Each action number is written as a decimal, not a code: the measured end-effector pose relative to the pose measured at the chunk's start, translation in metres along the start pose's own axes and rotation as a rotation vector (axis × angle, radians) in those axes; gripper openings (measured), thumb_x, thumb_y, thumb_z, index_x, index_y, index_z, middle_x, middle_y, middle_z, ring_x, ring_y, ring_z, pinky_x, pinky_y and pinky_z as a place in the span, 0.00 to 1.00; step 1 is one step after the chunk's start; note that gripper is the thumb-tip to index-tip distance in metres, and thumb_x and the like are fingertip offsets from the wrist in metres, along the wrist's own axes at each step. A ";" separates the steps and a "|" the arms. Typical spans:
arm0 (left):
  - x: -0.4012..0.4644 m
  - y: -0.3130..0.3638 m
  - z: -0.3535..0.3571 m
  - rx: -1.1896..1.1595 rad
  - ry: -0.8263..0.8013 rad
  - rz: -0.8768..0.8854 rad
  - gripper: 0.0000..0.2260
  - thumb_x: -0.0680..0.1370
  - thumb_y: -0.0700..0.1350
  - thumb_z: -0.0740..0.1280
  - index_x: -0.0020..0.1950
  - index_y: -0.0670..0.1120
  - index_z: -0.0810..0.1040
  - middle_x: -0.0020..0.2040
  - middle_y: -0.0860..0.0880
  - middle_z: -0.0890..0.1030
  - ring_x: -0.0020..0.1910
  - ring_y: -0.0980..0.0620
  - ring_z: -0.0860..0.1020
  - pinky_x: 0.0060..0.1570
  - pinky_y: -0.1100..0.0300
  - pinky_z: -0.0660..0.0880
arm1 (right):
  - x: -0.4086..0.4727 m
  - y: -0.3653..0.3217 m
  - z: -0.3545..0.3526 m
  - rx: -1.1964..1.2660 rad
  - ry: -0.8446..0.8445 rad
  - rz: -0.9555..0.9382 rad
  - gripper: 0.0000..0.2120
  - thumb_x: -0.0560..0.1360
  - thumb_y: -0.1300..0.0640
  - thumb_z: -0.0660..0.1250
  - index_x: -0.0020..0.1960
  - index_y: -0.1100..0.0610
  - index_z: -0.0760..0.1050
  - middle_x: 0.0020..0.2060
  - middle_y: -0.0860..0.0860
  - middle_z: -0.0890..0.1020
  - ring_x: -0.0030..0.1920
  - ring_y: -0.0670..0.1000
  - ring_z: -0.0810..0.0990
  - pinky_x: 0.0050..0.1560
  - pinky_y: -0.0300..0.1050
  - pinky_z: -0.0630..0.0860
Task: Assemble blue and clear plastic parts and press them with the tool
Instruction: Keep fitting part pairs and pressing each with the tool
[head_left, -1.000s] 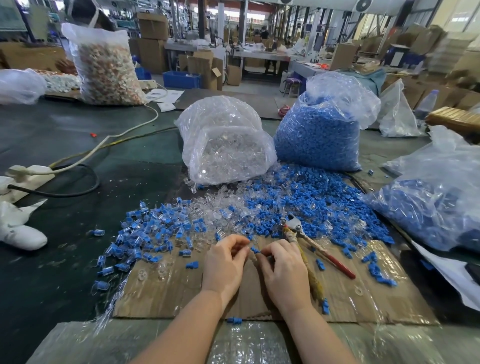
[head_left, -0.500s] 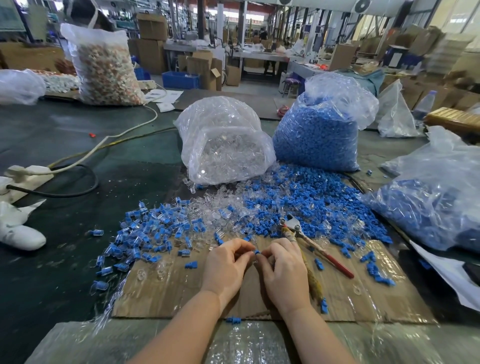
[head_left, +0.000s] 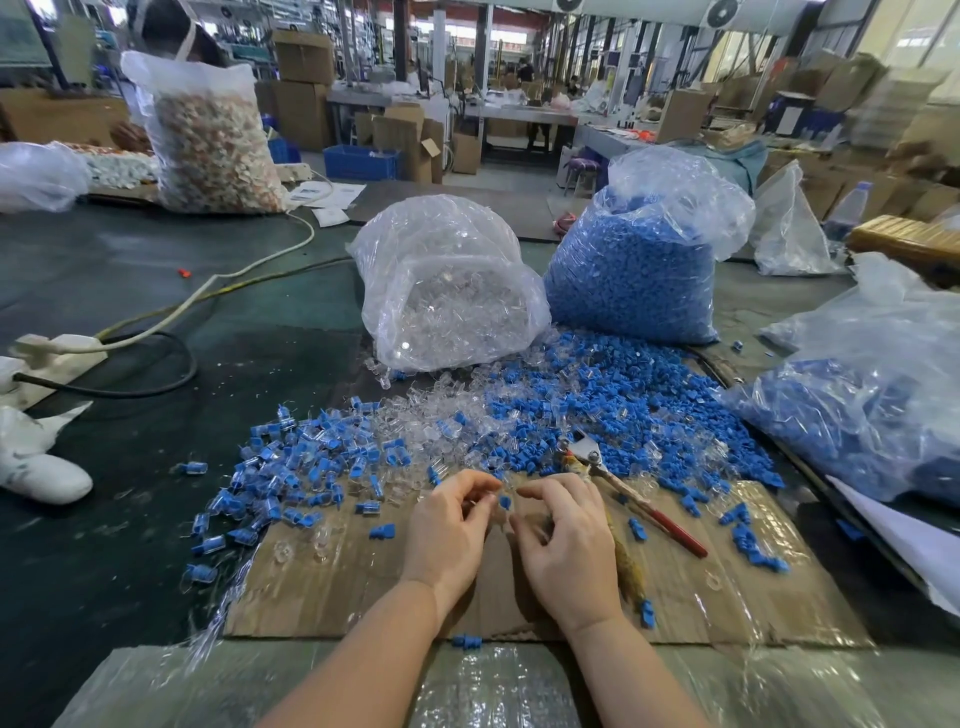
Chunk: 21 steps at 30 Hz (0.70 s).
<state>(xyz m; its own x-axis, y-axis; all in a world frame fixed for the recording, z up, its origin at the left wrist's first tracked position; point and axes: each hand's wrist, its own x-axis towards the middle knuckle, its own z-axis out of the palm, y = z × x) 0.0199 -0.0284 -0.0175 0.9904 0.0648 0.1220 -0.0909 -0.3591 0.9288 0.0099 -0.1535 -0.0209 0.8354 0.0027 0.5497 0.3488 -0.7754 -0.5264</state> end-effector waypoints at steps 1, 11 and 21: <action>0.000 0.000 0.000 0.014 -0.004 0.003 0.11 0.77 0.39 0.65 0.45 0.57 0.76 0.42 0.58 0.80 0.41 0.64 0.78 0.42 0.72 0.74 | 0.000 0.000 0.000 0.004 -0.005 -0.001 0.12 0.66 0.64 0.74 0.48 0.56 0.79 0.43 0.48 0.77 0.46 0.49 0.73 0.50 0.44 0.72; -0.001 0.003 -0.001 0.041 0.004 0.016 0.10 0.76 0.39 0.66 0.43 0.56 0.78 0.39 0.57 0.80 0.39 0.64 0.77 0.39 0.75 0.72 | 0.001 -0.001 -0.001 -0.041 -0.010 -0.050 0.10 0.66 0.61 0.77 0.46 0.55 0.82 0.41 0.50 0.77 0.44 0.51 0.75 0.46 0.43 0.73; -0.001 0.005 -0.001 0.022 0.041 0.023 0.06 0.73 0.38 0.70 0.42 0.50 0.80 0.36 0.53 0.80 0.33 0.65 0.75 0.37 0.73 0.71 | 0.001 -0.001 -0.001 -0.004 -0.015 -0.037 0.12 0.65 0.65 0.76 0.47 0.57 0.81 0.43 0.51 0.77 0.45 0.52 0.76 0.48 0.45 0.74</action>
<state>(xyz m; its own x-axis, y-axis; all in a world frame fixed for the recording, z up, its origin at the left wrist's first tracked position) 0.0185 -0.0290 -0.0130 0.9830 0.0942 0.1577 -0.1107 -0.3809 0.9179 0.0103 -0.1535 -0.0194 0.8283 0.0412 0.5588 0.3782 -0.7770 -0.5033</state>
